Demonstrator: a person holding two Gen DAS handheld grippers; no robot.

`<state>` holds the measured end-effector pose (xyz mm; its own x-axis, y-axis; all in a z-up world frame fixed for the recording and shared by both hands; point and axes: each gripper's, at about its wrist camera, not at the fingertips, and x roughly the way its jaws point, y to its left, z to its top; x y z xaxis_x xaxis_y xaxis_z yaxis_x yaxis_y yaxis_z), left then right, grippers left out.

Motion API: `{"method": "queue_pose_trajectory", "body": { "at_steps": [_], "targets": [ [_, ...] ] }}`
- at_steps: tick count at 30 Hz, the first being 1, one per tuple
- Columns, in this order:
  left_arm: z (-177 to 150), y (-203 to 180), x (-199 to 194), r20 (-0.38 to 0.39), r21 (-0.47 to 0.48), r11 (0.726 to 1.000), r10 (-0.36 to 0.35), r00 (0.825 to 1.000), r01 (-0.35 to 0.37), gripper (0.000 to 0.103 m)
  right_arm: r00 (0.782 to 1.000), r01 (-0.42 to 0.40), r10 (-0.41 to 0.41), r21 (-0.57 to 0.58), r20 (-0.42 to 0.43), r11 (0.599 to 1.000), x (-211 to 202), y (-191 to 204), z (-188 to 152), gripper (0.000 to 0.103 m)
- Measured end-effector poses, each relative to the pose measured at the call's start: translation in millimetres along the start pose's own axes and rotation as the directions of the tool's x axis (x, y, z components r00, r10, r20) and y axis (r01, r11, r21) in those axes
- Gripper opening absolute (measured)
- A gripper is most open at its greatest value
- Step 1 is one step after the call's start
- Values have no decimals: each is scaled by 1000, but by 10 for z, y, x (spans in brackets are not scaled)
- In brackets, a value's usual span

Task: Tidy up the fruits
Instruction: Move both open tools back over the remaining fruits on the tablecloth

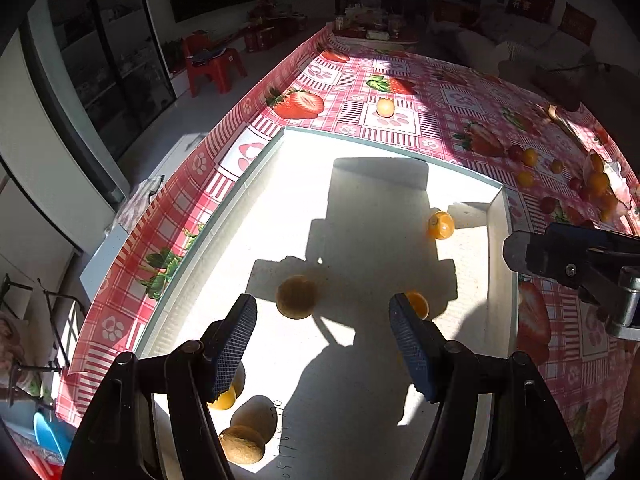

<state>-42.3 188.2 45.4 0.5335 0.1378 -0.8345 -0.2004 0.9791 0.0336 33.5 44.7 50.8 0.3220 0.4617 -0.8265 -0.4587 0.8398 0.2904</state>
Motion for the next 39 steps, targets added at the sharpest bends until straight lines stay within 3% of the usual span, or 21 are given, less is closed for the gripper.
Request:
{"method": "queue_pose_trajectory", "body": {
  "at_steps": [9,15,25,31,39],
  "targets": [
    [-105,-451,-304,33,87,995,-58,998,55,70,999,47,-48,68,10,997,-387,-418,-433,84],
    [-157,-851,-442,38,149,983,-118,992,111,70,992,126,-129,115,15,985,-656,-801,-741,84],
    [-322,-1585,-383,-22,218,952,-215,976,215,70,963,252,-267,242,30,937,-1026,-1560,-1103,84],
    [-384,-1972,-326,-42,237,936,-258,965,260,70,948,299,-317,258,29,919,-1058,-1836,-1157,84],
    [-399,-2312,-149,-73,282,921,-259,963,269,70,954,282,-297,225,33,933,-937,-2029,-1022,79]
  ]
}}
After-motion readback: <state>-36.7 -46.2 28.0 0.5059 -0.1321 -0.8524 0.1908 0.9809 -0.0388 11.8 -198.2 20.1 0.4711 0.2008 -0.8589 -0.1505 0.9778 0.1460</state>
